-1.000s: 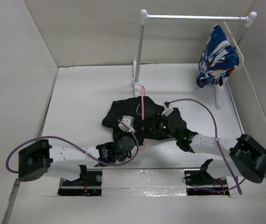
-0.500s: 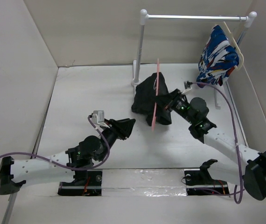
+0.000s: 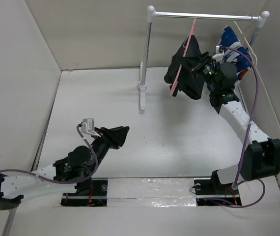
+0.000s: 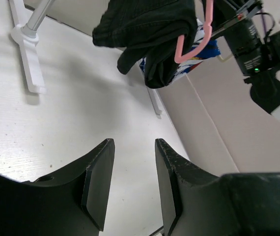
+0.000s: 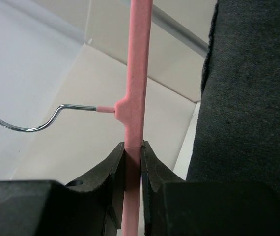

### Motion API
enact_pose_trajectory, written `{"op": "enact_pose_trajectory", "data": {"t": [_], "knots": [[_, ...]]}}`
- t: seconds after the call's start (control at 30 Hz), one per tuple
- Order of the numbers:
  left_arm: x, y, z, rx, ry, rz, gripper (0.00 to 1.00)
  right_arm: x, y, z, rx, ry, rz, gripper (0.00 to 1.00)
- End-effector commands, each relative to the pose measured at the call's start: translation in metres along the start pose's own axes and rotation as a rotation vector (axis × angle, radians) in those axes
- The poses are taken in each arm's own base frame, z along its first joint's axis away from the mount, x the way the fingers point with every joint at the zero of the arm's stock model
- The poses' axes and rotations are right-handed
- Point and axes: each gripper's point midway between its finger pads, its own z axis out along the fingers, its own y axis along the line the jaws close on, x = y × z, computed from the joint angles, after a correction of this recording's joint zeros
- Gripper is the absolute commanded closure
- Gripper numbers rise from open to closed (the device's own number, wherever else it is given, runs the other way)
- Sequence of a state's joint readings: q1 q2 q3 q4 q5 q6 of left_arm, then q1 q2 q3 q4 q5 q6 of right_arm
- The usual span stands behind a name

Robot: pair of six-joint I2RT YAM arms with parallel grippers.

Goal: Place the trousers on the hanger
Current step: Place the hanger at the clothesline.

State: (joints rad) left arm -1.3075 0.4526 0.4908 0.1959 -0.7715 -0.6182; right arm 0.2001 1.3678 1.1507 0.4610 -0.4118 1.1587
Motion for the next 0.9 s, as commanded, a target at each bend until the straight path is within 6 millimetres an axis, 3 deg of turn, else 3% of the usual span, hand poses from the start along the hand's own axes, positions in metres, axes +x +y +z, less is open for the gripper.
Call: {"op": "enact_pose_trajectory", "data": {"t": [0.0, 0.03, 0.1, 0.17, 0.33, 0.63, 0.7, 0.73, 0.8, 0.87], "knots": [[-0.01, 0.007, -0.008, -0.015, -0.022, -0.033, 0.64, -0.035, 0.063, 0.011, -0.191, -0.035, -0.087, 1.0], [-0.009, 0.01, -0.009, -0.015, -0.021, -0.032, 0.64, -0.038, 0.047, 0.021, -0.168, -0.02, -0.072, 1.0], [-0.012, 0.01, -0.011, -0.012, -0.027, -0.04, 0.64, -0.048, 0.054, 0.03, -0.182, -0.015, -0.083, 1.0], [-0.011, 0.013, -0.012, -0.019, -0.023, -0.034, 0.64, -0.05, 0.043, 0.041, -0.159, -0.008, -0.069, 1.0], [-0.006, 0.019, -0.01, -0.041, -0.024, -0.024, 0.64, -0.077, 0.047, 0.049, -0.165, -0.04, -0.092, 1.0], [0.007, 0.02, -0.001, -0.066, -0.006, 0.009, 0.64, -0.103, 0.033, 0.069, -0.17, -0.046, -0.067, 1.0], [0.013, 0.02, 0.0, -0.066, 0.004, 0.015, 0.63, -0.118, 0.034, 0.07, -0.169, -0.069, -0.082, 1.0], [0.013, 0.019, 0.001, -0.064, 0.006, 0.012, 0.63, -0.118, 0.022, 0.077, -0.145, -0.058, -0.064, 1.0], [0.019, 0.018, 0.002, -0.063, 0.019, 0.018, 0.63, -0.126, 0.024, 0.08, -0.153, -0.065, -0.067, 1.0], [0.021, 0.017, 0.004, -0.06, 0.02, 0.013, 0.63, -0.13, 0.009, 0.086, -0.123, -0.06, -0.058, 1.0]]}}
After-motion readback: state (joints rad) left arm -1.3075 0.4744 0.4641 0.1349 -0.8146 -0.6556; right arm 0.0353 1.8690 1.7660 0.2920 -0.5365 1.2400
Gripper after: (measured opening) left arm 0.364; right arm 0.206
